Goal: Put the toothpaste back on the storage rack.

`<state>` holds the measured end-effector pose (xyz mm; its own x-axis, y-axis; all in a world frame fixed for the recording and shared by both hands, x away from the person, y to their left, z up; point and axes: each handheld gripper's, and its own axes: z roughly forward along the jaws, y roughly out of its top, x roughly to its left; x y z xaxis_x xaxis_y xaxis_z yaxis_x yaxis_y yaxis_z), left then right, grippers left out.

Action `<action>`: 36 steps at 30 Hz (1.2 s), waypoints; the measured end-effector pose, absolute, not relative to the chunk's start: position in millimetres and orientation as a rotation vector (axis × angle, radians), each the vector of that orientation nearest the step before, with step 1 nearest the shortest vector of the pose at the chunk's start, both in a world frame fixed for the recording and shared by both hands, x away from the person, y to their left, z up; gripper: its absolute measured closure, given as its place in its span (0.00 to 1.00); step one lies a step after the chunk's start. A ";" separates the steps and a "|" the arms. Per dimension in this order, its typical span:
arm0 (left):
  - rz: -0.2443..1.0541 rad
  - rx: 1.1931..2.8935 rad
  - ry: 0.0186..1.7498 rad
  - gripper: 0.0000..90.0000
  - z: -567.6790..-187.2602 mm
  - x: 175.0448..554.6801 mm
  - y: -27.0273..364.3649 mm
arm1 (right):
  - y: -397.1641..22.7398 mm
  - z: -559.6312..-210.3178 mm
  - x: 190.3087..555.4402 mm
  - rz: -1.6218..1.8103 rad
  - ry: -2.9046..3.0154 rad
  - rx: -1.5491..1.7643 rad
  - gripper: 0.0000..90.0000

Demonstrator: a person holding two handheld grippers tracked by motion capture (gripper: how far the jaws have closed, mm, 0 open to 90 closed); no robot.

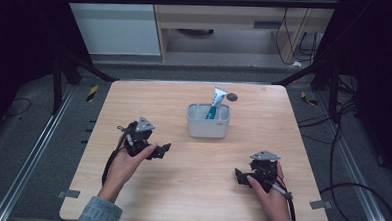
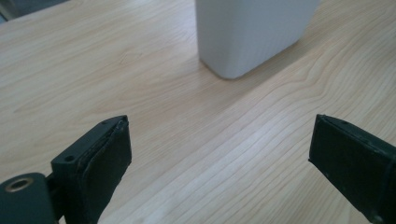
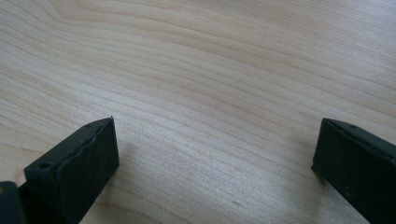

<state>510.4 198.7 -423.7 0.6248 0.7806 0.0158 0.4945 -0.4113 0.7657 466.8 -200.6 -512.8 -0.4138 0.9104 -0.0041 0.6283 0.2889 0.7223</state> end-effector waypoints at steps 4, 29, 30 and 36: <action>0.500 2.085 1.032 0.06 -433.3 509.8 215.8 | -200.4 -512.8 466.8 0.914 2.146 1.382 0.00; 0.525 2.127 1.257 0.06 -491.2 526.1 271.9 | -199.7 -512.8 466.9 0.911 2.140 1.387 0.00; 0.529 2.117 1.266 0.06 -491.2 526.7 274.7 | -199.6 -512.8 466.9 0.911 2.140 1.387 0.00; 0.542 2.092 1.311 0.06 -499.4 529.0 286.3 | -199.6 -512.8 466.8 0.911 2.141 1.387 0.00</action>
